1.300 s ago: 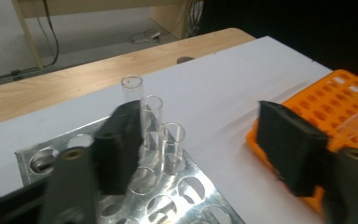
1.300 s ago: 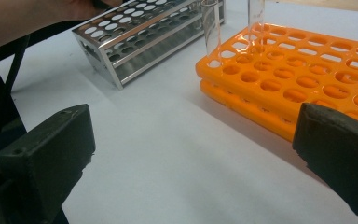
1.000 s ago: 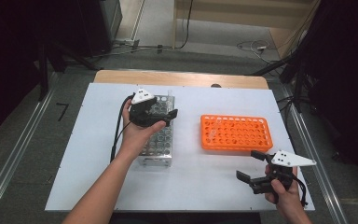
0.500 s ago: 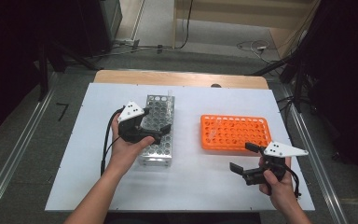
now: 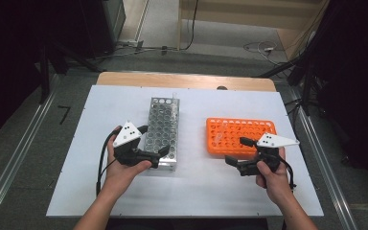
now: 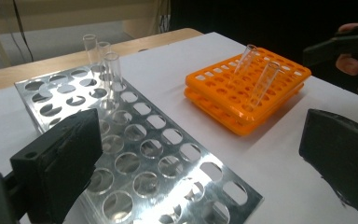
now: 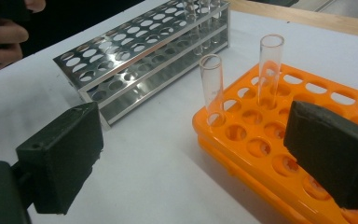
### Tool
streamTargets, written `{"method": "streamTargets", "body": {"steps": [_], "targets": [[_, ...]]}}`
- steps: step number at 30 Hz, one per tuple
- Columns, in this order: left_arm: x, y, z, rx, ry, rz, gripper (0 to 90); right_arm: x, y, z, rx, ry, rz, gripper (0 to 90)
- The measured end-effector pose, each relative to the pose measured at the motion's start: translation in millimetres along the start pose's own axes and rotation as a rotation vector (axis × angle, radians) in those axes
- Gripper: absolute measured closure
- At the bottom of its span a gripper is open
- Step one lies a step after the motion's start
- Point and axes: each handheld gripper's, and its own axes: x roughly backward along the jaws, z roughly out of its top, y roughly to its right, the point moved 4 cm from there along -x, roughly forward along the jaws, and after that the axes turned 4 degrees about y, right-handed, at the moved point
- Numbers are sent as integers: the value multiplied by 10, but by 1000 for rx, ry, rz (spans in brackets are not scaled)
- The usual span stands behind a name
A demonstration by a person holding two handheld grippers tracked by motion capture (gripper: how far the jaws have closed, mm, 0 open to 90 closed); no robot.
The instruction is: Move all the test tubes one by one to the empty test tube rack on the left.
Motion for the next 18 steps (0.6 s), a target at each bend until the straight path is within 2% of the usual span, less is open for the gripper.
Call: {"method": "streamTargets", "body": {"steps": [10, 15, 18], "targets": [[138, 4, -111, 18, -3, 1, 0, -267, 2, 21, -11, -30, 37, 58], [198, -25, -140, 30, 0, 10, 0, -424, -8, 15, 3, -69, 26, 65], [219, -40, -168, 36, -3, 14, 0, -487, 18, 11, -19, -60, 13, 157]]}}
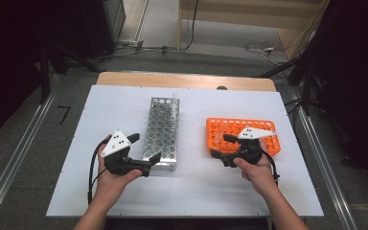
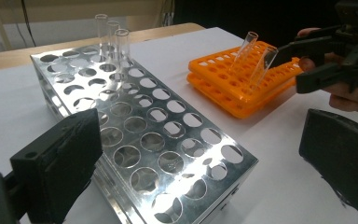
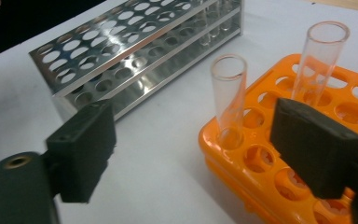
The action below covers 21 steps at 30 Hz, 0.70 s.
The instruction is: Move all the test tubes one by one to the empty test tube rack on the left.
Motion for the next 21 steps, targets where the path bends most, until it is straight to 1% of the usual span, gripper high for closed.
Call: {"method": "streamTargets", "body": {"steps": [1, 4, 7, 10, 12, 18, 19, 21], "targets": [[5, -5, -8, 1, -3, 1, 0, -20, 15, -3, -7, -3, -4, 180], [14, -20, -20, 5, -3, 4, 0, -81, 63, -21, -20, -15, -43, 278], [15, -36, -27, 5, -5, 9, 0, -120, 95, -42, -31, -19, -52, 386], [17, -41, -33, 8, -5, 12, 0, -147, 118, -58, -34, -28, -85, 449], [17, -42, -34, 6, -5, 13, 0, -164, 126, -70, -30, -22, -90, 485], [5, -50, -47, 9, -7, 7, 0, -223, 106, -123, 3, -26, -128, 598], [3, -50, -49, 10, -7, 6, 0, -223, 106, -129, 4, -21, -138, 615], [0, -46, -52, 11, -8, 6, 0, -223, 111, -138, 11, -10, -139, 651]]}}
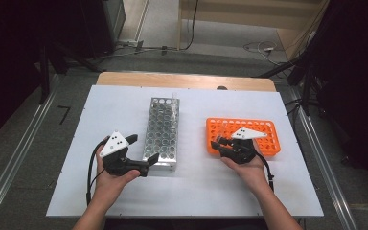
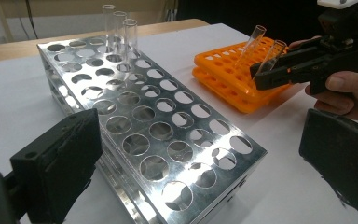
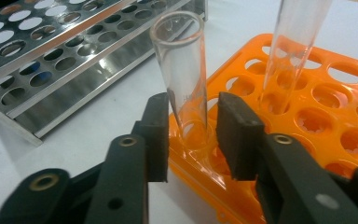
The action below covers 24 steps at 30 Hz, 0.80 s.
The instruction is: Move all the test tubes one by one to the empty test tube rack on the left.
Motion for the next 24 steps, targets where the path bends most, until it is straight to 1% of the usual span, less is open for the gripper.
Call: {"method": "streamTargets", "body": {"steps": [3, 5, 8, 12, 24], "targets": [[-3, 0, -2, -1, 0, 3, 0, 6, -1, -15, 8, 10, 2, 704], [-6, 2, -3, 0, 1, 1, 0, 10, 5, -19, 13, 12, -6, 726], [-13, 12, -8, -5, -4, 0, 0, 19, 12, -16, -1, 17, -5, 729], [-22, 35, -6, -17, -5, -1, 0, 33, 11, -2, 6, 31, -1, 732], [-28, 61, -2, -18, -6, -5, 0, 218, 20, 143, 0, 101, 13, 734]]}}
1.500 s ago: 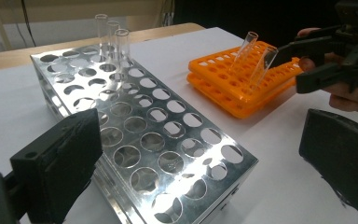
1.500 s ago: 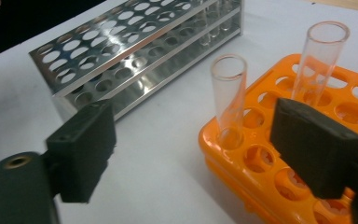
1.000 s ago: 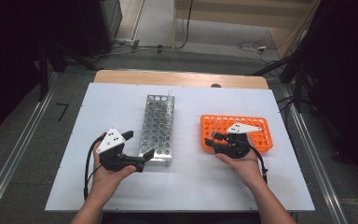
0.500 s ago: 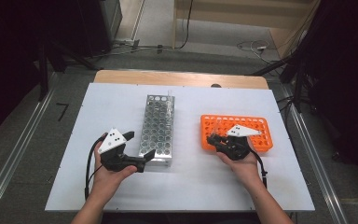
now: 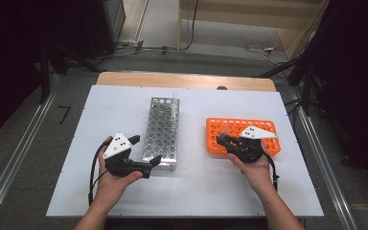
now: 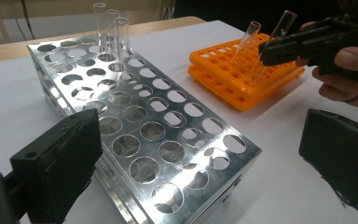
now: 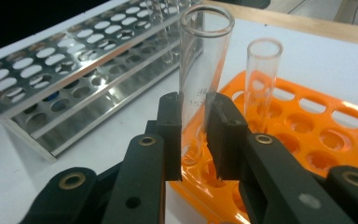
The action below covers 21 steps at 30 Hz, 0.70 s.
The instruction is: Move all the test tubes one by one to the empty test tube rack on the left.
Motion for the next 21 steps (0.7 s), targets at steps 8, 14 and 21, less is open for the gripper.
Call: {"method": "streamTargets", "body": {"steps": [8, 14, 21], "targets": [[-6, 30, 10, -1, 4, -10, 0, 139, -64, 116, 6, 32, 22, 734], [-10, 62, 22, -5, 6, -18, 0, 205, -143, 143, 26, 35, 54, 734], [-25, 121, 37, -9, 8, -29, 0, 223, -326, 161, 54, 25, 119, 734]]}}
